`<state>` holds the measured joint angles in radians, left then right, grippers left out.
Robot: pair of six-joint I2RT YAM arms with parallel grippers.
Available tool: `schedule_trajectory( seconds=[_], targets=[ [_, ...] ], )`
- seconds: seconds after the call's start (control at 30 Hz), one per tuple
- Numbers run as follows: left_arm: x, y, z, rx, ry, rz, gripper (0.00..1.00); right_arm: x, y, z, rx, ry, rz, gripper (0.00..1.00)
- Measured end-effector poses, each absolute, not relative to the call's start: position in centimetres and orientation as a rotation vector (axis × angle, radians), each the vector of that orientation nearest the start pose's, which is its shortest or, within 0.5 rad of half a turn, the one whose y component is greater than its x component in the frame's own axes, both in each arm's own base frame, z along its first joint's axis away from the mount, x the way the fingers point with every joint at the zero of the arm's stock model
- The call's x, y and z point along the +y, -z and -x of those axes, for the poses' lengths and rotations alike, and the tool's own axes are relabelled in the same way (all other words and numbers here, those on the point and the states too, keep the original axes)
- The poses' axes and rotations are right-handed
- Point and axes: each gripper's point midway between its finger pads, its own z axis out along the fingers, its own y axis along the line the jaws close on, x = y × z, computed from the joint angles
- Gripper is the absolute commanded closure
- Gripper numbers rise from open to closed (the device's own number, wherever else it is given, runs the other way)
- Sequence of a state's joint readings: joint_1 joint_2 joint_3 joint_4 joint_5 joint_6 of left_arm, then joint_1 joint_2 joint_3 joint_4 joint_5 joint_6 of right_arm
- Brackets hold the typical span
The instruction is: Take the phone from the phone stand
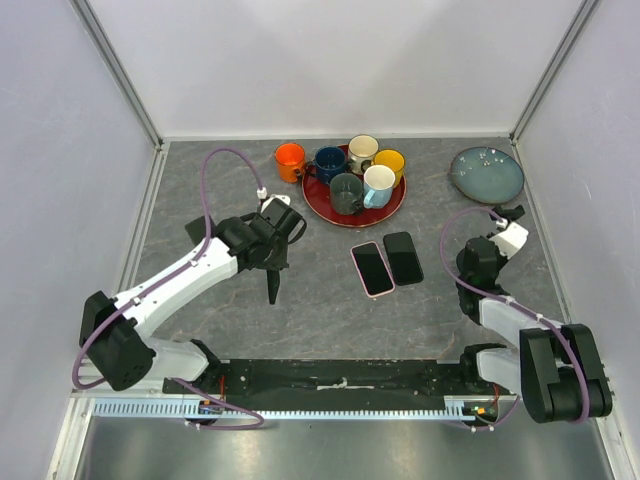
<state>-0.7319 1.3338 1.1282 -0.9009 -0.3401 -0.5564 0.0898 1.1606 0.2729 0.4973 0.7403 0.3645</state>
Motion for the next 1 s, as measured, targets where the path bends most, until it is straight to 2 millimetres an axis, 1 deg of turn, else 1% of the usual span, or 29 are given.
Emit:
schedule_trajectory(
  seconds=[0.07, 0.13, 0.17, 0.23, 0.27, 0.33, 0.37, 0.47, 0.6, 0.8, 0.93, 1.0],
  targets=[
    [-16.5, -14.4, -24.0, 2.565, 0.018, -0.119, 0.98, -8.4, -8.0, -30.0, 1.735, 0.426, -0.719, 0.98],
    [-16.5, -14.5, -24.0, 2.562, 0.022, -0.119, 0.98, -8.6, -7.9, -29.9, 1.728, 0.427, -0.719, 0.88],
    [-16.5, -14.6, -24.0, 2.561, 0.023, -0.118, 0.98, -8.6, -7.9, -29.9, 1.728, 0.428, -0.717, 0.76],
    [-16.5, -14.6, -24.0, 2.559, 0.025, -0.118, 0.98, -8.6, -8.0, -29.9, 1.725, 0.429, -0.715, 0.61],
    [-16.5, -14.7, -24.0, 2.558, 0.027, -0.117, 0.98, -8.6, -8.0, -29.8, 1.723, 0.427, -0.714, 0.48],
    [-16.5, -14.8, -24.0, 2.554, 0.032, -0.116, 0.98, -8.6, -8.4, -29.7, 1.705, 0.415, -0.718, 0.36],
    [-16.5, -14.9, -24.0, 2.551, 0.036, -0.115, 0.98, -8.6, -8.7, -29.7, 1.691, 0.406, -0.720, 0.28],
    [-16.5, -15.3, -23.9, 2.538, 0.049, -0.111, 0.98, -8.5, -10.2, -29.7, 1.645, 0.374, -0.722, 0.18],
    [-16.5, -15.6, -23.9, 2.530, 0.062, -0.108, 0.98, -7.9, -12.6, -29.6, 1.582, 0.303, -0.710, 0.11],
    [-16.7, -15.7, -24.0, 2.526, 0.074, -0.108, 0.98, -7.3, -16.1, -28.9, 1.508, 0.219, -0.700, 0.02],
    [-17.0, -16.3, -24.3, 2.512, 0.088, -0.103, 0.98, -6.3, -20.1, -29.2, 1.449, 0.126, -0.665, 0.02],
    [-17.2, -16.9, -24.5, 2.500, 0.101, -0.099, 0.98, -5.3, -22.6, -29.7, 1.429, 0.063, -0.616, 0.02]
  ],
)
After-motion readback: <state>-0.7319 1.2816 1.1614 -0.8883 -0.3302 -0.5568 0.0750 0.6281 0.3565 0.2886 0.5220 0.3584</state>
